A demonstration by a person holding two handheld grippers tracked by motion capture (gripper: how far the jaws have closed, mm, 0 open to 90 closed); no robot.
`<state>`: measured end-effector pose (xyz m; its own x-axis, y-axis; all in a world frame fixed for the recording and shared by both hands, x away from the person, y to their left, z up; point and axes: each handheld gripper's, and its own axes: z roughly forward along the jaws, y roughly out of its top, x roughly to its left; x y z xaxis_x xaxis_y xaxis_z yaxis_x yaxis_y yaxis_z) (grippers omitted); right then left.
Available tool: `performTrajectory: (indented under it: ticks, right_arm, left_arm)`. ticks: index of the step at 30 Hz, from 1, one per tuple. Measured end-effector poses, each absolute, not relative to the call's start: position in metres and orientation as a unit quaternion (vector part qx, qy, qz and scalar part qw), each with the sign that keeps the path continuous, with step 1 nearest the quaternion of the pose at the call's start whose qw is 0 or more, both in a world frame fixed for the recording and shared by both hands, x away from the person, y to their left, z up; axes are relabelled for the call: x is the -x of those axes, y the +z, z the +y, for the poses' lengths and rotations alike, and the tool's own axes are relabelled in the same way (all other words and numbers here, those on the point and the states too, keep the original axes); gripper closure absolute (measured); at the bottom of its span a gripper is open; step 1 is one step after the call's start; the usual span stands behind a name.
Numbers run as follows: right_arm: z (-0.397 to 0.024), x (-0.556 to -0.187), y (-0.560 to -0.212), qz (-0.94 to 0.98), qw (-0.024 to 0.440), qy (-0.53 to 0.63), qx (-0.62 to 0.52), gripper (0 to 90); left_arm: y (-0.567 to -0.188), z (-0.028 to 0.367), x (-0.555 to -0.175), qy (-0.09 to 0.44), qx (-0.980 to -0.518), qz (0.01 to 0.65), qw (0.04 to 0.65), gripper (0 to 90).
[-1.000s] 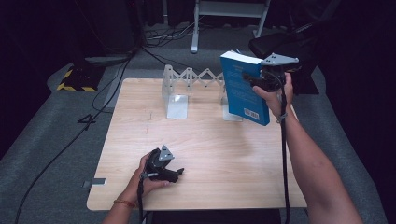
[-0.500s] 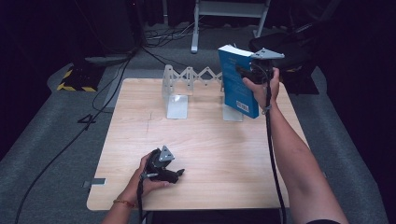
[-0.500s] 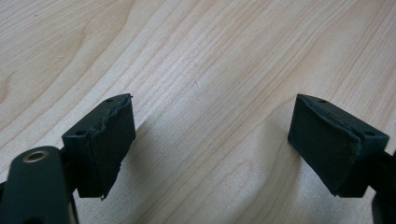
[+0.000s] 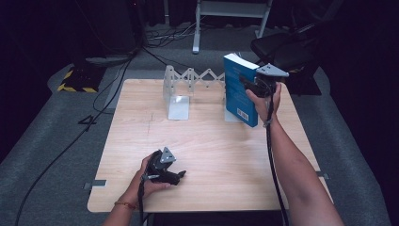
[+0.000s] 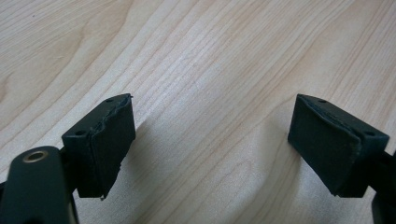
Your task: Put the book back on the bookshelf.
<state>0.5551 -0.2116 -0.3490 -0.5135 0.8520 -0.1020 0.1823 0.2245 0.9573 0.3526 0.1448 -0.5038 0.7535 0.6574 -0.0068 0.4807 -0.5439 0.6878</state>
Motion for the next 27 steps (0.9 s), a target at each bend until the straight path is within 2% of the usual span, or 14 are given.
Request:
performTrajectory:
  ticks: [12, 18, 27]
  right_arm:
    - [-0.234, -0.525, -0.365, 0.705, 0.329, 0.513, -0.363, 60.4]
    - [-0.245, -0.515, -0.375, 0.709, 0.316, 0.521, -0.355, 59.9]
    - [-0.255, -0.506, -0.379, 0.706, 0.324, 0.519, -0.358, 58.5]
  left_arm:
    - [-0.504, 0.143, -0.353, 0.125, -0.868, 0.328, 0.351, 15.3]
    - [-0.504, 0.143, -0.353, 0.124, -0.869, 0.326, 0.351, 15.3]
    - [-0.504, 0.143, -0.353, 0.125, -0.869, 0.326, 0.351, 15.3]
